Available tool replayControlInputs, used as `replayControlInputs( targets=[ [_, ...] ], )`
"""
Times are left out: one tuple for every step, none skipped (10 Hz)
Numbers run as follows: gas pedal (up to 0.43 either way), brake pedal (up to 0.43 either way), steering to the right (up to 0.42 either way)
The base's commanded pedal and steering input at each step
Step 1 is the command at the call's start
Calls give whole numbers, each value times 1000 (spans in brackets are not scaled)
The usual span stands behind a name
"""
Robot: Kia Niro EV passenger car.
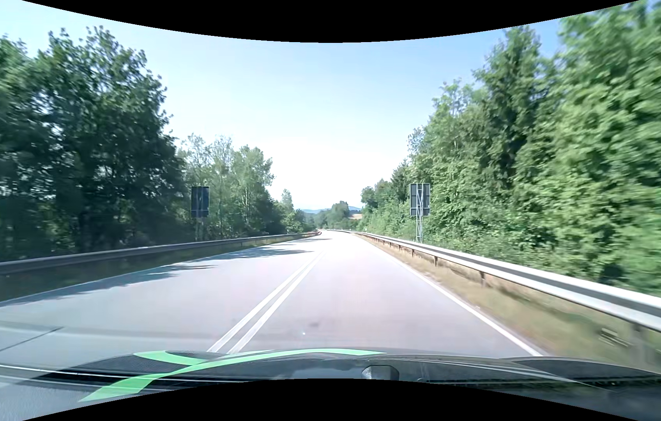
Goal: Follow the waypoints while adhering to traffic rules and regulations
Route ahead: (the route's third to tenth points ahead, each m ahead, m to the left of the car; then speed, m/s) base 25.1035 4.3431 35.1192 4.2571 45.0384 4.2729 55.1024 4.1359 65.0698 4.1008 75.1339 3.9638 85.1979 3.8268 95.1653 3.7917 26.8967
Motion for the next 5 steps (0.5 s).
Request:
replayControlInputs(
  targets=[
    [130, 0, -3],
    [118, 0, -4],
    [118, 0, -4],
    [130, 0, -4],
    [130, 0, -4]
  ],
)
